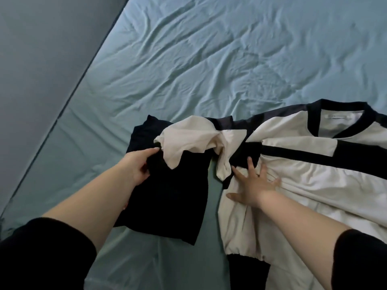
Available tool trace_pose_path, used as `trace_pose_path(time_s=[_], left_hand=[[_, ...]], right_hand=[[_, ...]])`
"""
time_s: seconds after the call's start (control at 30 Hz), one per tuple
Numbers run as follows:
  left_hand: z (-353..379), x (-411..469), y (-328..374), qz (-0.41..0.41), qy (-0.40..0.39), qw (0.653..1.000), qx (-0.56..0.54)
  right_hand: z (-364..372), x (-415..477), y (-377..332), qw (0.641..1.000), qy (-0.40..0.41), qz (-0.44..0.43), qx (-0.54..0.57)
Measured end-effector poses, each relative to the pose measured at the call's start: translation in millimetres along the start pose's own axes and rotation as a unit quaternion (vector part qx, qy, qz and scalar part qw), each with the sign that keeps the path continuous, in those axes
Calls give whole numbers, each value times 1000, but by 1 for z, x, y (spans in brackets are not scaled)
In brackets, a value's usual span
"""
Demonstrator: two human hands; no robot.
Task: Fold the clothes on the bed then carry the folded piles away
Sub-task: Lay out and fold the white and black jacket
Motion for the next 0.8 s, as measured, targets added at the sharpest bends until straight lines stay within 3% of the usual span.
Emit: trace_pose_path(time_s=[0.1, 0.2, 0.27, 0.33, 0.4, 0.6, 0.73, 0.8], left_hand=[[-35, -12, 55, 114, 66, 991, -1], [-87, -30, 115, 252, 165, 952, -54], [-112, -35, 135, 306, 217, 927, 22], [-121, -30, 133, 312, 243, 912, 114], [-119, -25, 120, 301, 249, 911, 131], [-100, -31, 96, 293, 169, 928, 157], [-103, -50, 100, 301, 150, 924, 183], [-106, -58, 102, 301, 146, 923, 188]], right_hand=[[-2, -3, 1, 1000, 22, -9, -6], [0, -4, 3, 999, 46, -7, 5], [1, -1, 3, 999, 46, -8, 3], [3, 3, 2, 999, 42, -6, -8], [5, 6, 1, 999, 34, -5, -16], [1, 5, 3, 1000, 12, -15, -7], [-18, -7, 5, 996, 7, -8, 87], [-38, -19, -1, 979, 90, 31, 181]])
Point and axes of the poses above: each hand's wrist, its own x-axis towards the middle knuckle, its own z-axis out of the palm, y = z × x, the point moved 7 cm from there along x, towards the middle knuckle, and after that the axes turned 1 degree about x, right-handed, at the moved point
